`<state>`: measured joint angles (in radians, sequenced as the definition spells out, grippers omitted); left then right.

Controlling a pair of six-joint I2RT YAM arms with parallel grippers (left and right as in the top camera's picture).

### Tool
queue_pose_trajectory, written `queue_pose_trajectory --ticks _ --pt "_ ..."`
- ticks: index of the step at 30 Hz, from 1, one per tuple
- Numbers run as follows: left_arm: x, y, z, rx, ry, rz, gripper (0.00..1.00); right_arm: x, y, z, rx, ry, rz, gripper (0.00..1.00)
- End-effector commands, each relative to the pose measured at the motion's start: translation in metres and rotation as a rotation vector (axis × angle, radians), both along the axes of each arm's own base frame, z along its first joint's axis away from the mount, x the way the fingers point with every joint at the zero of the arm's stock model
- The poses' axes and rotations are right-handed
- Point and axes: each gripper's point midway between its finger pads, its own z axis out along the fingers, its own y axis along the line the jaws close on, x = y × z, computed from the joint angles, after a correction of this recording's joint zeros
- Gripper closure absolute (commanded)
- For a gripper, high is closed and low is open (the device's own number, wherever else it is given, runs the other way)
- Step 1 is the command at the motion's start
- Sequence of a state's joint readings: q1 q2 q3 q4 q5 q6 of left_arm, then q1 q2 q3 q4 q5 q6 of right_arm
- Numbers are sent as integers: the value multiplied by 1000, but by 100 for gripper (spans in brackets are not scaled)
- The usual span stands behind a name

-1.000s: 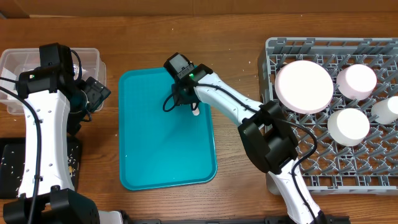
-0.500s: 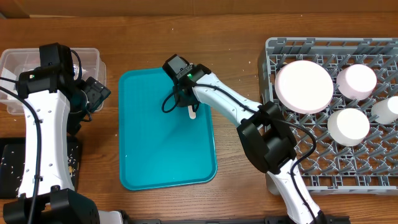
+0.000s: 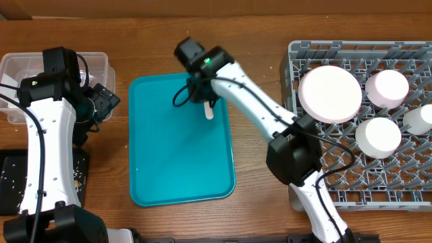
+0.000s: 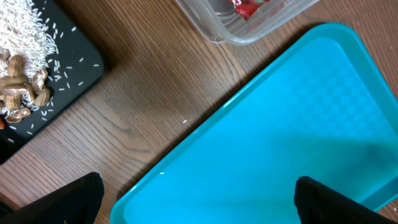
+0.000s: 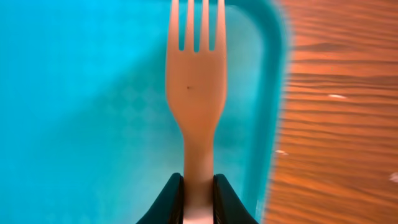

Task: Sort waste into correct bins and load items into the dishwasher
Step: 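Carry the white fork right and drop it into the rack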

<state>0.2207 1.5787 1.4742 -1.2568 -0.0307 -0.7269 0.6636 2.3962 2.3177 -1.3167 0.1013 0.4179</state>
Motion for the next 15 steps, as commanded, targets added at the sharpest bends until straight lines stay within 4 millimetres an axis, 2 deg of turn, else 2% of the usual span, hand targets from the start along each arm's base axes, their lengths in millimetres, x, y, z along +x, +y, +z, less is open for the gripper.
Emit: queue_pose_trajectory --ticks 1,2,4,7,8,11,15 --pt "0 2 -1 0 1 14 0 37 -55 69 21 -121 -92 93" --pt "0 2 -1 0 1 14 0 42 -72 76 6 -130 -115 93" --pt "0 2 -1 0 1 14 0 53 -121 89 -15 -128 -178 93" --pt "0 2 -1 0 1 14 0 58 -197 97 -34 -83 -286 93" --pt "0 2 -1 0 1 14 0 58 -213 97 -14 -57 -254 93" --pt "0 2 -1 0 2 14 0 50 -238 93 55 17 -130 92" --pt "0 2 -1 0 2 14 0 46 -265 88 48 52 -186 91"
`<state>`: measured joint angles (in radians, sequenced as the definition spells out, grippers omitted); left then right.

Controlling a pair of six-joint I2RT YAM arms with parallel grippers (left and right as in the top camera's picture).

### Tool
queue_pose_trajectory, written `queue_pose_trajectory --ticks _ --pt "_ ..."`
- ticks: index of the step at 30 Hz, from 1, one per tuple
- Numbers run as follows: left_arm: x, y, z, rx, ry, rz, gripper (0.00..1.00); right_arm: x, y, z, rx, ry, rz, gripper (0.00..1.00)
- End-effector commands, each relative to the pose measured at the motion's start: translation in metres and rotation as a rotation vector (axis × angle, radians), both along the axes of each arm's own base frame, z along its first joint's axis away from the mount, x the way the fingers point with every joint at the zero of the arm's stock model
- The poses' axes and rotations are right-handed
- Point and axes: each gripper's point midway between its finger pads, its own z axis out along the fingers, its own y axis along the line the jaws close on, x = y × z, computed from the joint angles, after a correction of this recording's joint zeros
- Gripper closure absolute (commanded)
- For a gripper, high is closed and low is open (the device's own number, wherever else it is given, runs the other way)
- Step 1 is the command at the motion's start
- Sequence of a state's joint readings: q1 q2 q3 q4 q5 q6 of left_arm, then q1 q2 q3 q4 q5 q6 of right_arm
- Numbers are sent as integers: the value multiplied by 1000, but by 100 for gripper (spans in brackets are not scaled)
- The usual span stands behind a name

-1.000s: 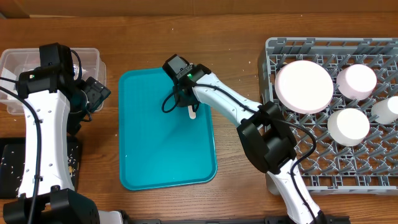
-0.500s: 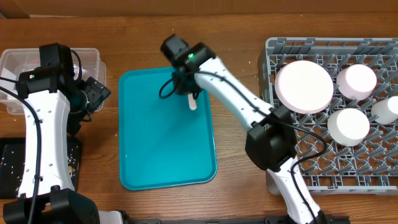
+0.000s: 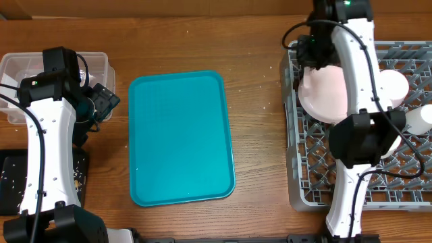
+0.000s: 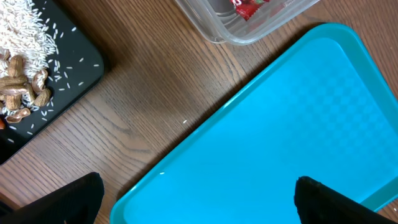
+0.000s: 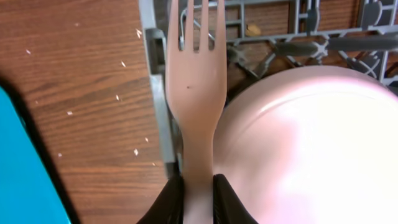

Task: Sort waste into correct bins and load items into the dishwasher
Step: 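Carry the white fork right and drop it into the rack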

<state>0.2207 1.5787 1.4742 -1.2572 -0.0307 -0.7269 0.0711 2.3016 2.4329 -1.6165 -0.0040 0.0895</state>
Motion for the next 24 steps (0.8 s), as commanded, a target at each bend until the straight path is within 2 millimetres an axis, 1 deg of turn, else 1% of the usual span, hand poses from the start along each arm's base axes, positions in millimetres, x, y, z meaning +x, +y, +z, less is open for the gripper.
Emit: queue_pose_trajectory --ticks 1,3,4,5,6,12,13,15,16,17,18,20,21,22,23,24 --pt "0 2 -1 0 1 14 0 -2 4 23 40 -52 56 91" --pt "0 2 -1 0 1 14 0 -5 4 20 39 -36 56 88" --pt "0 2 -1 0 1 14 0 -6 4 17 39 -28 56 83" --pt "0 2 -1 0 1 14 0 -8 4 15 39 -17 57 81" --pt "0 2 -1 0 1 14 0 -11 4 13 38 -2 56 75" --pt "0 2 -1 0 1 14 0 -18 4 12 38 28 55 73" --pt "0 2 -1 0 1 14 0 -19 4 12 39 33 51 67" --pt "0 2 -1 0 1 14 0 -21 5 12 47 41 24 62" --pt "0 2 -1 0 1 14 0 -22 7 13 51 42 7 55" --pt "0 2 -1 0 1 14 0 -23 8 15 53 42 -6 50" --pt "0 2 -1 0 1 14 0 -24 9 18 56 38 -15 47" --pt "0 2 -1 0 1 14 0 -29 13 31 61 18 -42 44" --pt "0 2 -1 0 1 14 0 -31 15 41 67 -5 -55 44" --pt "0 2 -1 0 1 14 0 -37 18 64 81 -56 -90 43" --pt "0 2 -1 0 1 14 0 -42 22 80 96 -91 -102 42" --pt "0 2 -1 0 1 14 0 -51 29 101 134 -136 -86 41"
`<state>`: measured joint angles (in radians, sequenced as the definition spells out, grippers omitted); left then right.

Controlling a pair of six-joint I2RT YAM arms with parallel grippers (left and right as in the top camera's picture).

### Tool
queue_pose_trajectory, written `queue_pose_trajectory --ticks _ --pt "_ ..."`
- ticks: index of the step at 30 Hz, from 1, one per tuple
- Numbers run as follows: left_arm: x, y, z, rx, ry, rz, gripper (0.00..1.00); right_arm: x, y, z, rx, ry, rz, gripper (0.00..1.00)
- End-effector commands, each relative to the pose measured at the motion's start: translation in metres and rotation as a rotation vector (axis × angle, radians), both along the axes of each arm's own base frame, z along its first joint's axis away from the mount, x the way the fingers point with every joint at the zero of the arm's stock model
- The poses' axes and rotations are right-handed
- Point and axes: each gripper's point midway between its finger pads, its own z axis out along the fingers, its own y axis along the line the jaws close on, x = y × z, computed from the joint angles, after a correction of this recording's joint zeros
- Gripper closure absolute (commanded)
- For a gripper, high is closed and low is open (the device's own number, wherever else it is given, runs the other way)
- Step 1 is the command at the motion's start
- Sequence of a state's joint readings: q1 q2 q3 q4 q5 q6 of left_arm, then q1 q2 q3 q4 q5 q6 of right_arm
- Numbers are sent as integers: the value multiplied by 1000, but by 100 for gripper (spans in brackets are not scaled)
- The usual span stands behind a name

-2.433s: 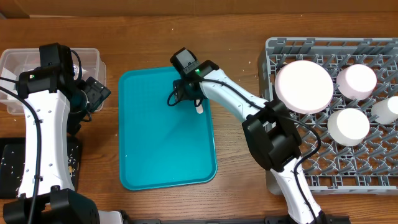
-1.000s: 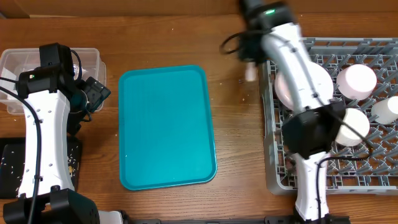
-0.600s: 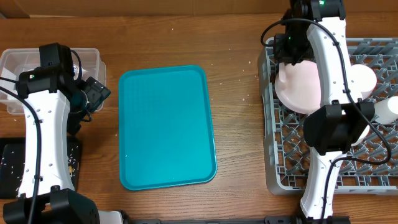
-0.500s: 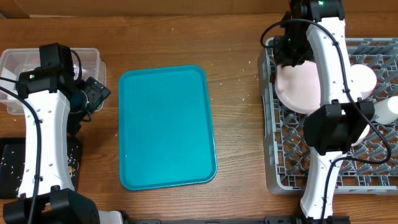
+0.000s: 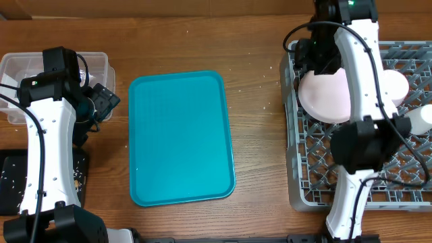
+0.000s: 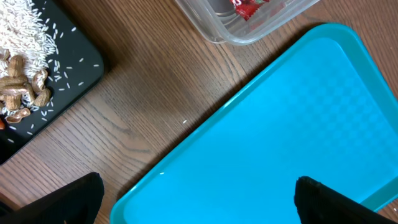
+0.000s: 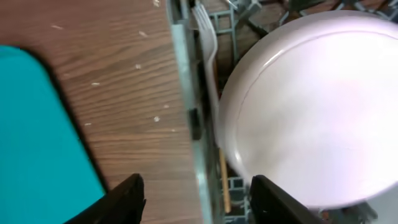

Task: Sort waste into correct bins and load items into the dishwasher

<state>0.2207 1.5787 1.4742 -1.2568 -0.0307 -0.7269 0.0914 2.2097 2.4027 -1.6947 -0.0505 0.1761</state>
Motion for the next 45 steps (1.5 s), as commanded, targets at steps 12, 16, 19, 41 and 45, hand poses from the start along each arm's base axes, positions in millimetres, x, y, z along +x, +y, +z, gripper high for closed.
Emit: queue_pose_trajectory --ticks 12,16,19,41,45 --pt "0 2 -1 0 1 14 0 -163 24 61 5 -86 -14 36" --pt "0 2 -1 0 2 14 0 -196 20 43 8 -71 -38 0" --pt "0 2 -1 0 1 14 0 -221 23 34 37 14 -31 0" --pt "0 2 -1 0 1 14 0 -165 60 36 150 -318 271 0" --pt "0 2 -1 0 1 14 0 -165 65 27 197 -476 336 0"
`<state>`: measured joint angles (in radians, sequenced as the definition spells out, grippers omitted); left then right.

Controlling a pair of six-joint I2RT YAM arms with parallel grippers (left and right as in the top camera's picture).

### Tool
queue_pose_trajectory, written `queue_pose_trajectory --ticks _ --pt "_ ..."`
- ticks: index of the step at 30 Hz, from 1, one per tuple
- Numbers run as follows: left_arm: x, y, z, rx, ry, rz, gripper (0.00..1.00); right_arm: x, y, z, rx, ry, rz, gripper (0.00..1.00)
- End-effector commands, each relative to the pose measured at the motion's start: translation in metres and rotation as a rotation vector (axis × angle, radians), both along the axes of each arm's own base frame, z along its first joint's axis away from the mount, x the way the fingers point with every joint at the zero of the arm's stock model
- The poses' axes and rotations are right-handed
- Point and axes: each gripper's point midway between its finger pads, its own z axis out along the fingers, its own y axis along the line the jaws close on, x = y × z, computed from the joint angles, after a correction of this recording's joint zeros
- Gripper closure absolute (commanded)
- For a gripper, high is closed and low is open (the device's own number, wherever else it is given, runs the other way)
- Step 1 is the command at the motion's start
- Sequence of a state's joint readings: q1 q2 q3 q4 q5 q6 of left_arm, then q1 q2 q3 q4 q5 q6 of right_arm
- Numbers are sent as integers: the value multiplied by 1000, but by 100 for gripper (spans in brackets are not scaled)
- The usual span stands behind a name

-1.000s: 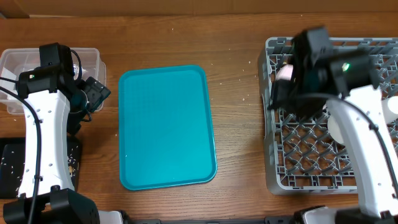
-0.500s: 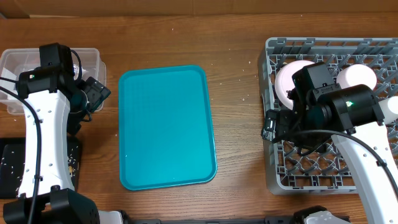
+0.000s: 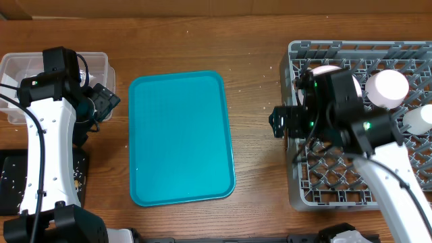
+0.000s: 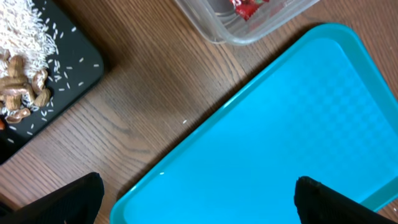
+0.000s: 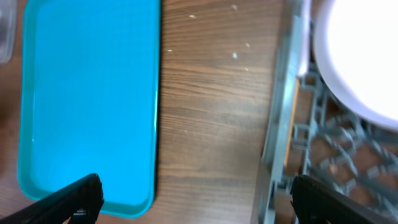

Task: Sort waste into correct bins and load items into the dishwasher

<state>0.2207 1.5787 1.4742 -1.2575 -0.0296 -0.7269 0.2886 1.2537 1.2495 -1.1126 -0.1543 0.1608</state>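
Note:
The teal tray (image 3: 181, 138) lies bare in the middle of the table. At the right stands the grey dish rack (image 3: 364, 179) with a white plate (image 3: 345, 75) and white cups (image 3: 387, 88). My right gripper (image 5: 196, 199) hangs open and empty over the wood between the tray (image 5: 87, 93) and the rack's left wall (image 5: 280, 143); the plate (image 5: 360, 56) shows at upper right. The fork cannot be made out in any view. My left gripper (image 4: 196, 202) is open over the tray's near-left corner (image 4: 280, 143), holding nothing.
A clear bin (image 3: 98, 64) sits at the far left; the left wrist view shows its corner (image 4: 261, 22) with a red wrapper (image 4: 245, 7) inside. A black bin (image 4: 37, 68) holds rice and peanuts. My right arm (image 3: 337, 108) covers part of the plate.
My right gripper, then open at the rack's far left corner with the fork beside the plate, now hangs open over the table between tray and rack. The left arm has not moved.
First my right gripper was shut on a pale fork over the tray's far right corner. It then held the fork over the rack's left edge by the plate. After that it stood open, the fork in the rack. Now it is empty beside the rack.

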Motion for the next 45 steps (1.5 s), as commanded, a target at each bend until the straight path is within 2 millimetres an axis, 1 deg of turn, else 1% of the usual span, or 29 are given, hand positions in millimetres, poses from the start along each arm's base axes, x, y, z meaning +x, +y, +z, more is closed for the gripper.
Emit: queue_pose_trajectory --ticks 1,2,4,6,8,10,13,16,19,21,24,28,29,31,34,36,37,38,41,45 --pt "0 2 -1 1 1 14 0 -11 1 4 38 -150 85 0" --pt "0 2 -1 1 1 14 0 -11 -1 1 53 -190 76 0" --pt "0 2 -1 1 1 14 0 -14 -13 0 84 -295 41 0" --pt "0 2 -1 2 1 14 0 -20 -20 -2 118 -408 38 0" --pt "0 2 -1 1 1 14 0 -35 -14 1 124 -571 165 0" --pt "0 2 -1 2 1 14 0 -49 -8 -1 103 -692 266 0" --pt "0 2 -1 1 1 14 0 -66 -10 -6 86 -829 292 0" --pt "0 2 -1 2 1 14 0 -69 -12 -6 79 -944 284 0" --pt "0 2 -1 2 1 14 0 -64 -18 -7 58 -1076 246 0" --pt "0 2 -1 1 1 14 0 -62 -20 -8 54 -1125 239 0" --pt "0 2 -1 2 1 14 0 -59 -21 -11 49 -1184 231 0" --pt "0 2 -1 1 1 14 0 -50 -32 -14 17 -1232 158 0" --pt "0 2 -1 1 1 14 0 -48 -37 -14 5 -1237 123 0" --pt "0 2 -1 1 1 14 0 -44 -54 -6 -6 -1250 1 0" --pt "0 2 -1 2 1 14 0 -41 -69 -4 -50 -1256 -76 0" --pt "0 2 -1 1 1 14 0 -40 -72 -9 -61 -1238 -87 0" --pt "0 2 -1 1 1 14 0 -39 -74 -14 -67 -1216 -91 0" --pt "0 2 -1 1 1 14 0 -38 -76 -24 -78 -1176 -97 0" --pt "0 2 -1 1 1 14 0 -37 -78 -36 -88 -1124 -100 0" --pt "0 2 -1 1 1 14 0 -37 -78 -38 -89 -1116 -99 0"
